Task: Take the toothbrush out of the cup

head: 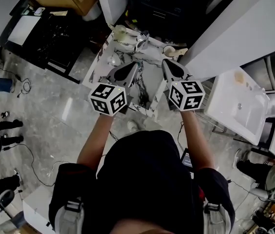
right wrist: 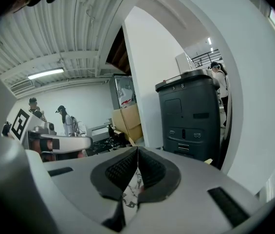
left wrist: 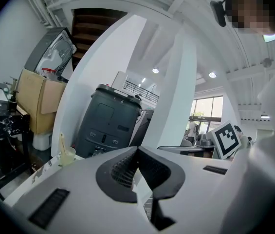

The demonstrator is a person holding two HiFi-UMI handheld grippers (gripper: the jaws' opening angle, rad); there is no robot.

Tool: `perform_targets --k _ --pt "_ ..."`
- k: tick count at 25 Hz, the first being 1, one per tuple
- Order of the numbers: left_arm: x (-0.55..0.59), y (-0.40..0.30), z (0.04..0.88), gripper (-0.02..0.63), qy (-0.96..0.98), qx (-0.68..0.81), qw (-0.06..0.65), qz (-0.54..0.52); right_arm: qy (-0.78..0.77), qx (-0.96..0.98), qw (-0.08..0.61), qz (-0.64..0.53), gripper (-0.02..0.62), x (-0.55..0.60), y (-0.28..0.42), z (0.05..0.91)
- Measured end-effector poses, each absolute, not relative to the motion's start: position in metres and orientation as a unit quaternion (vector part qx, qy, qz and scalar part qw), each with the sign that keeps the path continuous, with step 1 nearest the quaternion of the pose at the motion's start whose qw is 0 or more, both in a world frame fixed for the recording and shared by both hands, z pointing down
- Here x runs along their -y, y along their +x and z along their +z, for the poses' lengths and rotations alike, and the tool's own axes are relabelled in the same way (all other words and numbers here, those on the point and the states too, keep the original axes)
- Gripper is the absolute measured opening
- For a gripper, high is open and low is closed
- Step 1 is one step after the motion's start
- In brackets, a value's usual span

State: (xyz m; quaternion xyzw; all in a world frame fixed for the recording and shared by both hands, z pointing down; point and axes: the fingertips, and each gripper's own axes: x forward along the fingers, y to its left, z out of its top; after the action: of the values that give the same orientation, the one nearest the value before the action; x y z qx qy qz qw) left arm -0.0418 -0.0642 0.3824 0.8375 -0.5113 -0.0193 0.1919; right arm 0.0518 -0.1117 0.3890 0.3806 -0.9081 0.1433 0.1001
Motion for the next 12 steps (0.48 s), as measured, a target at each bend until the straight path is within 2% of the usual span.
perform_targets --k 12 --pt "0.109 0.001 0.412 0.008 0.846 0.485 0.222 0.006 0.391 0.895 0.133 0.169 0.035 0.148 0.089 0.43"
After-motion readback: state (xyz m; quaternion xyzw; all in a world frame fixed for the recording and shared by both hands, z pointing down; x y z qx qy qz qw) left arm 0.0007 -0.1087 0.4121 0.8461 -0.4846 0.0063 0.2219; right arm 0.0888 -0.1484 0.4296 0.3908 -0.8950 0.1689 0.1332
